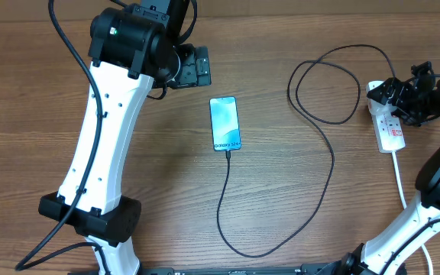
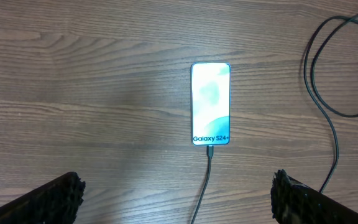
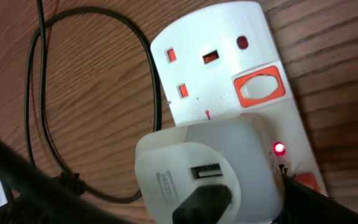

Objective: Plug charger to phone and switch on socket
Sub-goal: 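Lift the right gripper up and away from the power strip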

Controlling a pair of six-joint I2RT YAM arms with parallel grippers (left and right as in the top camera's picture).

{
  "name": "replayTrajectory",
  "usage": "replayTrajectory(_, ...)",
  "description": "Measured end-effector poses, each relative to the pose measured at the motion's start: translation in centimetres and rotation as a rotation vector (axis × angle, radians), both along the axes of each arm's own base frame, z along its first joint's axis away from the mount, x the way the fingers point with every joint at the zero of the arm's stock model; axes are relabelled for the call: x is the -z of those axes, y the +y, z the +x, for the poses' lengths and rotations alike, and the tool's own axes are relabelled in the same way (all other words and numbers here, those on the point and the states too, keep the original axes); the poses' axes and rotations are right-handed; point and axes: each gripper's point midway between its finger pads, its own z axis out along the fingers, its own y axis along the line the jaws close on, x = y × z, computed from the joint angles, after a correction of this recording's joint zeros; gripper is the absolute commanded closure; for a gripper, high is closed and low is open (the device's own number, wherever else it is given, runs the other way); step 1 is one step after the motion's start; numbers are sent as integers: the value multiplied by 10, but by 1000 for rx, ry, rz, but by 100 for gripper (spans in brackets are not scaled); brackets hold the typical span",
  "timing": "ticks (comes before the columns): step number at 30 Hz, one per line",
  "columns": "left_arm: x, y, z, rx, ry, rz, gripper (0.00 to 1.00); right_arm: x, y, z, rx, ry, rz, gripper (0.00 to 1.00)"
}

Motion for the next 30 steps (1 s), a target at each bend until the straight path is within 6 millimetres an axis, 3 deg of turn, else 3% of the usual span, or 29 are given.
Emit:
replayTrajectory(15,0,0,0,0,0,0,0,-1,0,-2,32,18,24,0)
replayTrajectory(22,0,0,0,0,0,0,0,-8,1,-21,104,112,44,0)
replayTrajectory(26,0,0,0,0,0,0,0,-40,-5,-31,139,93,-8,0)
replayTrajectory(30,0,0,0,0,0,0,0,-103,-5,-42,157,-9,-86,0)
